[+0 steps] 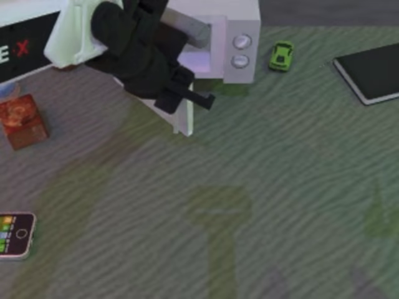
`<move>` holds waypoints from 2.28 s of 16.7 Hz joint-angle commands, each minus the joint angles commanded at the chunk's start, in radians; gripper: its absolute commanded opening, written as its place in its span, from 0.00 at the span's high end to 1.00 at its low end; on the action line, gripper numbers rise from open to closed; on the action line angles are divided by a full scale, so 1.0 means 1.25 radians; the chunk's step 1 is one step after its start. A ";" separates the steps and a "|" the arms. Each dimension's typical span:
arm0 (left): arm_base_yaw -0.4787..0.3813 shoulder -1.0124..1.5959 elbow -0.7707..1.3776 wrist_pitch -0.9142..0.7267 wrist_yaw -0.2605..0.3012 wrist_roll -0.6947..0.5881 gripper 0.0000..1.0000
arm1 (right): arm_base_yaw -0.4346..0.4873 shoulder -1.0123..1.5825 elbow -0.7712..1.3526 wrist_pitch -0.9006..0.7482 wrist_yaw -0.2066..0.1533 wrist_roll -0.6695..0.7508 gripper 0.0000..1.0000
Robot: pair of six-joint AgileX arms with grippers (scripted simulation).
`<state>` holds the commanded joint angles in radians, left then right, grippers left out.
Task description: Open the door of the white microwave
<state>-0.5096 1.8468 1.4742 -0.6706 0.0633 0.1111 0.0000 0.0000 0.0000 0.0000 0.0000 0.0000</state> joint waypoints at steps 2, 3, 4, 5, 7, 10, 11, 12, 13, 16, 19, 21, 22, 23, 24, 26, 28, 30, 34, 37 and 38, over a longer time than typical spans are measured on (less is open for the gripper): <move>-0.003 0.001 -0.004 0.000 0.006 0.000 1.00 | 0.000 0.000 0.000 0.000 0.000 0.000 0.00; 0.001 -0.002 -0.008 0.000 0.011 0.010 1.00 | 0.000 0.000 0.000 0.000 0.000 0.000 0.00; 0.007 -0.008 -0.014 -0.001 0.018 0.025 1.00 | 0.000 0.000 0.000 0.000 0.000 0.000 0.00; 0.014 -0.015 -0.022 -0.001 0.028 0.045 1.00 | 0.000 0.000 0.000 0.000 0.000 0.000 0.00; 0.030 -0.032 -0.039 -0.002 0.050 0.087 1.00 | 0.000 0.000 0.000 0.000 0.000 0.000 0.00; 0.045 -0.047 -0.057 -0.004 0.072 0.126 1.00 | 0.000 0.000 0.000 0.000 0.000 0.000 0.00; 0.046 -0.047 -0.057 -0.004 0.072 0.127 1.00 | 0.000 0.000 0.000 0.000 0.000 0.000 0.00; 0.046 -0.047 -0.057 -0.004 0.072 0.127 1.00 | 0.000 0.000 0.000 0.000 0.000 0.000 0.00; 0.046 -0.047 -0.057 -0.004 0.072 0.127 1.00 | 0.000 0.000 0.000 0.000 0.000 0.000 0.00; 0.046 -0.047 -0.057 -0.004 0.072 0.127 1.00 | 0.000 0.000 0.000 0.000 0.000 0.000 0.00; 0.046 -0.047 -0.057 -0.004 0.072 0.127 1.00 | 0.000 0.000 0.000 0.000 0.000 0.000 0.00; 0.046 -0.047 -0.057 -0.004 0.072 0.127 1.00 | 0.000 0.000 0.000 0.000 0.000 0.000 0.00; 0.046 -0.047 -0.057 -0.004 0.072 0.127 1.00 | 0.000 0.000 0.000 0.000 0.000 0.000 0.00; 0.046 -0.047 -0.057 -0.004 0.072 0.127 1.00 | 0.000 0.000 0.000 0.000 0.000 0.000 0.00; 0.046 -0.047 -0.057 -0.004 0.072 0.127 1.00 | 0.000 0.000 0.000 0.000 0.000 0.000 0.00; 0.046 -0.047 -0.057 -0.004 0.072 0.127 1.00 | 0.000 0.000 0.000 0.000 0.000 0.000 0.00; 0.046 -0.047 -0.057 -0.004 0.072 0.127 1.00 | 0.000 0.000 0.000 0.000 0.000 0.000 0.00; 0.046 -0.047 -0.057 -0.004 0.072 0.127 1.00 | 0.000 0.000 0.000 0.000 0.000 0.000 0.00; 0.046 -0.047 -0.057 -0.004 0.072 0.127 1.00 | 0.000 0.000 0.000 0.000 0.000 0.000 0.00; 0.047 -0.047 -0.062 -0.006 0.082 0.137 1.00 | 0.000 0.000 0.000 0.000 0.000 0.000 0.00; 0.054 -0.050 -0.065 -0.009 0.089 0.153 1.00 | 0.000 0.000 0.000 0.000 0.000 0.000 0.00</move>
<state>-0.4427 1.7839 1.3926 -0.6820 0.1746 0.3022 0.0000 0.0000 0.0000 0.0000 0.0000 0.0000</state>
